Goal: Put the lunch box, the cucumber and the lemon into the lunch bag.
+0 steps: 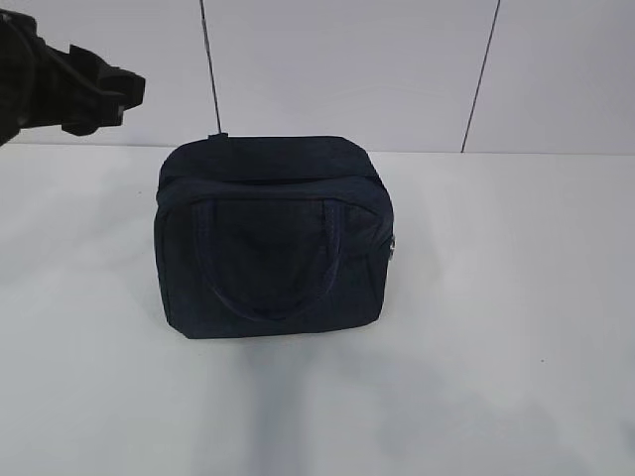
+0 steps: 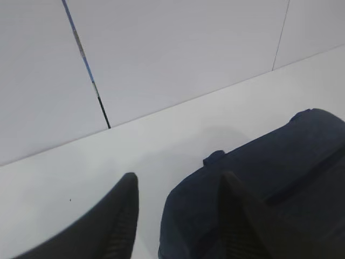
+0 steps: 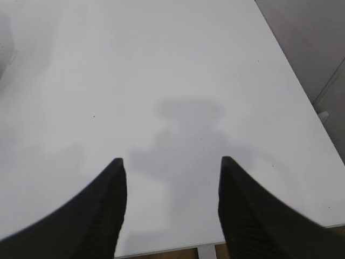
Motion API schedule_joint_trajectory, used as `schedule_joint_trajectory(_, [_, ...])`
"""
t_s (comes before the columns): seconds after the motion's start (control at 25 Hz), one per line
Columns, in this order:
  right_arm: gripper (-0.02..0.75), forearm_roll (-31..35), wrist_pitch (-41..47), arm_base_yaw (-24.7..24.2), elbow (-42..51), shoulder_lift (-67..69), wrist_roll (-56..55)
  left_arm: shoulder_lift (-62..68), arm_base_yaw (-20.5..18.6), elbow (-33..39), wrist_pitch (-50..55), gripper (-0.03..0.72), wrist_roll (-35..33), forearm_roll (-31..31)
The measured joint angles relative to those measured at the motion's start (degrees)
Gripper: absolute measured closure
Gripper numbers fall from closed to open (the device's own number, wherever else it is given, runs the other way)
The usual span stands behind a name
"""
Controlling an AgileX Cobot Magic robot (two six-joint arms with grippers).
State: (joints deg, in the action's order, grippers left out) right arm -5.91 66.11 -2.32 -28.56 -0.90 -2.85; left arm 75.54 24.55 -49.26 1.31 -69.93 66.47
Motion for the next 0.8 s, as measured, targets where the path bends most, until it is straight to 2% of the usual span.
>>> schedule_joint_trajectory(0.16, [0.304, 0.0, 0.0, 0.0, 0.0, 0.0, 0.0, 0.0, -3.88, -0.9, 5.67, 0.349, 29.94, -27.41])
schedule_joint_trajectory(0.24, [0.304, 0.0, 0.0, 0.0, 0.0, 0.0, 0.0, -0.38, -5.68, -2.33, 8.71, 0.349, 43.37, -42.3])
schedule_joint_trajectory(0.4, [0.304, 0.0, 0.0, 0.0, 0.0, 0.0, 0.0, -3.75, -8.25, -3.33, 11.35, 0.349, 67.99, -67.99])
schedule_joint_trajectory(0.44, [0.304, 0.0, 0.0, 0.0, 0.0, 0.0, 0.0, -5.05, -8.75, -3.44, 11.9, 0.349, 72.82, -71.87])
schedule_joint_trajectory(0.52, [0.304, 0.0, 0.0, 0.0, 0.0, 0.0, 0.0, -7.77, -9.81, -3.43, 13.76, 0.349, 77.42, -76.95])
schedule_joint_trajectory(0.64, [0.304, 0.0, 0.0, 0.0, 0.0, 0.0, 0.0, -12.25, -10.4, -3.43, 19.31, 0.349, 79.58, -79.46])
schedule_joint_trajectory(0.8, [0.304, 0.0, 0.0, 0.0, 0.0, 0.0, 0.0, -17.31, -10.4, -3.43, 25.04, 0.349, 80.15, -79.86])
